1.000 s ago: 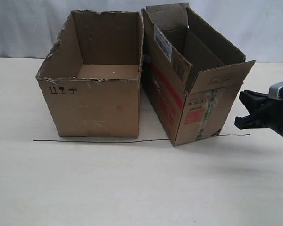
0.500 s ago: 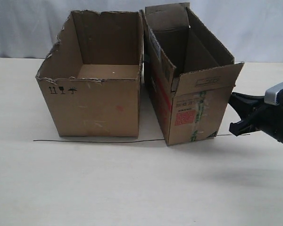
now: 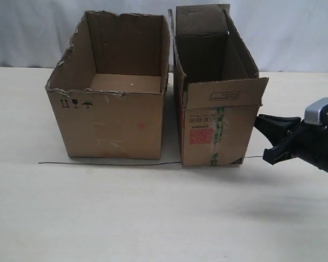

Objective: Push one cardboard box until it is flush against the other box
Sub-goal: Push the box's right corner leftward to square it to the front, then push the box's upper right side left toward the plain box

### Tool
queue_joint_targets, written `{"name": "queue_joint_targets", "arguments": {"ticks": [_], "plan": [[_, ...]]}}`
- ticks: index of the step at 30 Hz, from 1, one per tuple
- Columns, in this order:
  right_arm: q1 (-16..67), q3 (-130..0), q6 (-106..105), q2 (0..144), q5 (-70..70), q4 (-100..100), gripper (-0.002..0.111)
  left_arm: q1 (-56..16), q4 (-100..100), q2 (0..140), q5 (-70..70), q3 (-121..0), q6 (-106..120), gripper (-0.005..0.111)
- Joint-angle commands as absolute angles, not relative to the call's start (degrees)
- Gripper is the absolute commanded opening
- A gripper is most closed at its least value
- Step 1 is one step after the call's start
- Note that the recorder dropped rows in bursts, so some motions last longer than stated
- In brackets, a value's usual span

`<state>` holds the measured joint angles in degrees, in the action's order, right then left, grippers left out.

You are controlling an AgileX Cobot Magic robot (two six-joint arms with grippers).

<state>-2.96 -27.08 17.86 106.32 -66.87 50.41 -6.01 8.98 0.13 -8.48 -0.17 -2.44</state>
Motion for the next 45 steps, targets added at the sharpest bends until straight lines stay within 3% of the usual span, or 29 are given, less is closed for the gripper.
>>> {"name": "queue_joint_targets", "arguments": {"ticks": [1, 19, 24, 28, 31, 35, 45], "plan": [[-3.2, -27.3, 20.2, 106.5, -67.8, 51.6, 0.005, -6.0, 8.9, 0.0, -8.2, 0.0, -2.4, 0.0], [-3.3, -27.3, 17.4, 106.5, -67.5, 47.0, 0.005, -6.0, 8.9, 0.0, -8.2, 0.0, -2.4, 0.0], [-3.7, -33.5, 22.4, 106.5, -62.0, 54.2, 0.005, -6.0, 8.9, 0.0, -8.2, 0.0, -2.4, 0.0], [-7.6, -40.3, 34.6, 106.5, -59.5, 56.3, 0.005, -6.0, 8.9, 0.0, -8.2, 0.0, -2.4, 0.0], [-9.2, -53.1, 63.4, 109.0, -47.7, 74.8, 0.005, -6.0, 8.9, 0.0, -8.2, 0.0, -2.4, 0.0], [-9.2, -66.8, 90.1, 117.3, -47.7, 89.4, 0.005, -6.0, 8.9, 0.0, -8.2, 0.0, -2.4, 0.0], [-8.7, -77.0, 99.5, 132.2, -57.1, 91.0, 0.005, -6.0, 8.9, 0.0, -8.2, 0.0, -2.4, 0.0]]}}
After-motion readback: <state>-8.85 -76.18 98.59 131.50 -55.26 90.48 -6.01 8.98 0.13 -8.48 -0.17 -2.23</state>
